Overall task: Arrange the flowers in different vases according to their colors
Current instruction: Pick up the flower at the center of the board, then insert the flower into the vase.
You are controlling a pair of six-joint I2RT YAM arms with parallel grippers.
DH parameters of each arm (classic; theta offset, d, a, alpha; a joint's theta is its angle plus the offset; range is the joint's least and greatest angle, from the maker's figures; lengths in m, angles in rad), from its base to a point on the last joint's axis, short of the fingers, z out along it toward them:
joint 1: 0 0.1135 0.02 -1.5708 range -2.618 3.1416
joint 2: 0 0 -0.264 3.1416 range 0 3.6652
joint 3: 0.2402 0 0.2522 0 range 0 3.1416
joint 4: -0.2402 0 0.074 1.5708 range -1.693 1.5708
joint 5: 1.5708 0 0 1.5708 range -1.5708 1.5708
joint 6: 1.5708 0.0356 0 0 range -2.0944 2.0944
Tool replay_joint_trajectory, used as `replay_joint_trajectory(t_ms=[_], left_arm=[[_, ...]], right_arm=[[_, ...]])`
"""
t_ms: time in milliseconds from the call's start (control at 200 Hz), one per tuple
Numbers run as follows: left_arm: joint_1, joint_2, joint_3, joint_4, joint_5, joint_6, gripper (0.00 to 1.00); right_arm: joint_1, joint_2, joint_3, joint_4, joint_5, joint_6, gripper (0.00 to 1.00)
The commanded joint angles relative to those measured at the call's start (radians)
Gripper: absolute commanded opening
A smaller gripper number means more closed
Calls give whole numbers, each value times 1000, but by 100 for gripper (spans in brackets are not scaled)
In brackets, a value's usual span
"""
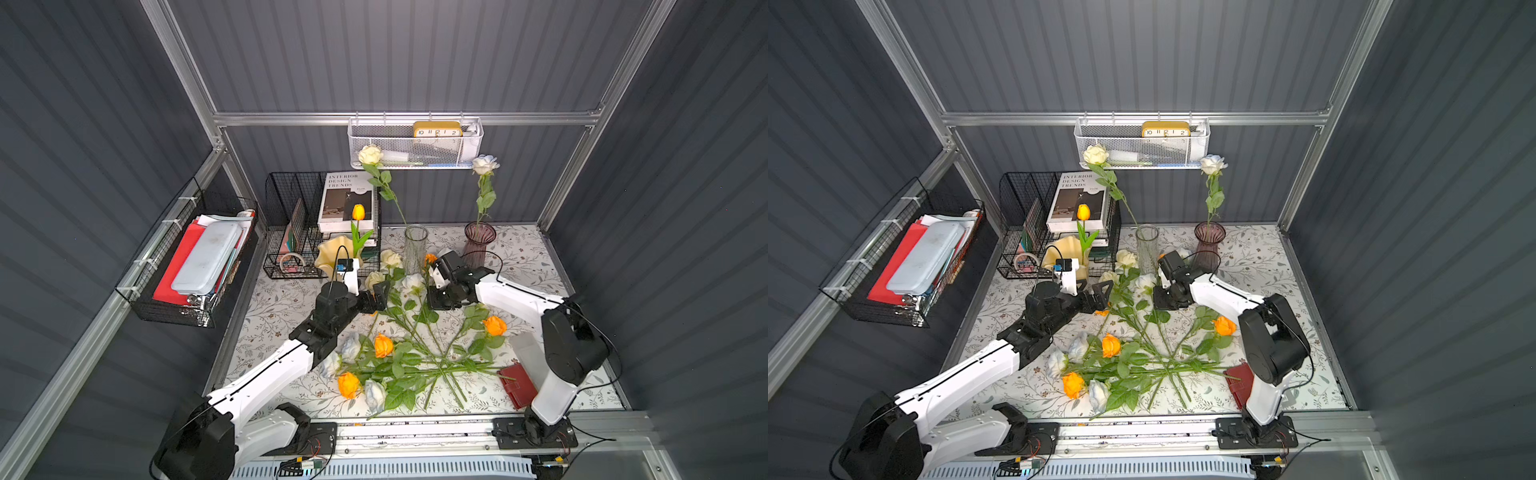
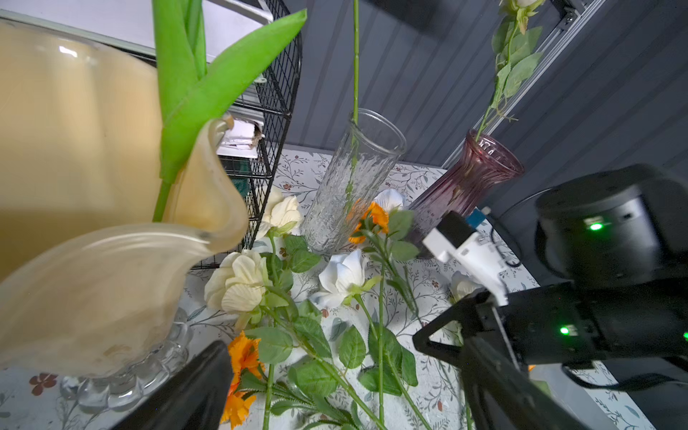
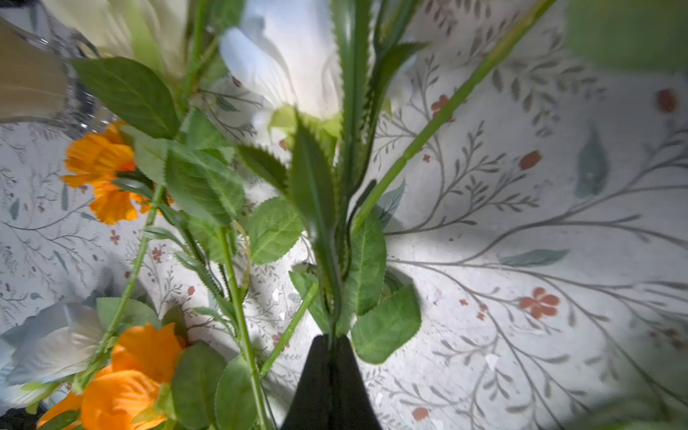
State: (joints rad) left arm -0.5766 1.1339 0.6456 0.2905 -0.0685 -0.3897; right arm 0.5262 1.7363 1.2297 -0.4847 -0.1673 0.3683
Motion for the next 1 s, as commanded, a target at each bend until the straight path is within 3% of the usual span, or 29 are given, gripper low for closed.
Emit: replay_joint_trajectory(t_ms=[0,260,430,530,690,765,891,991], left_arm=[[-6,-9,-11,5,-5,-3,99],[-6,-22,-11,4,-12,-3,99],[-6,-32,-8,16,20,-11,99],[-6,-77,-6,65,183,5,99],[-8,-119,-4,278,588,-72,99],[-9,-111,6,304,674,-95,99],[-9,-175,-13,224,588,-85,99],[-9,-253,-25,112,396,-83,99]], right_arm=[[-3,-55,12,-50,57,-27,0],[1,-232,-17,-46,7,-45,0],[62,-371,13,-20,13,-81,0],[92,-416,28,-1,30,-95,0],[106,-447,-7,78,21,-104,0],[112,-460,-32,143,16,-98,0],[157,-472,-67,332,50,-139,0],[214,-443,-19,475,110,-210,0]])
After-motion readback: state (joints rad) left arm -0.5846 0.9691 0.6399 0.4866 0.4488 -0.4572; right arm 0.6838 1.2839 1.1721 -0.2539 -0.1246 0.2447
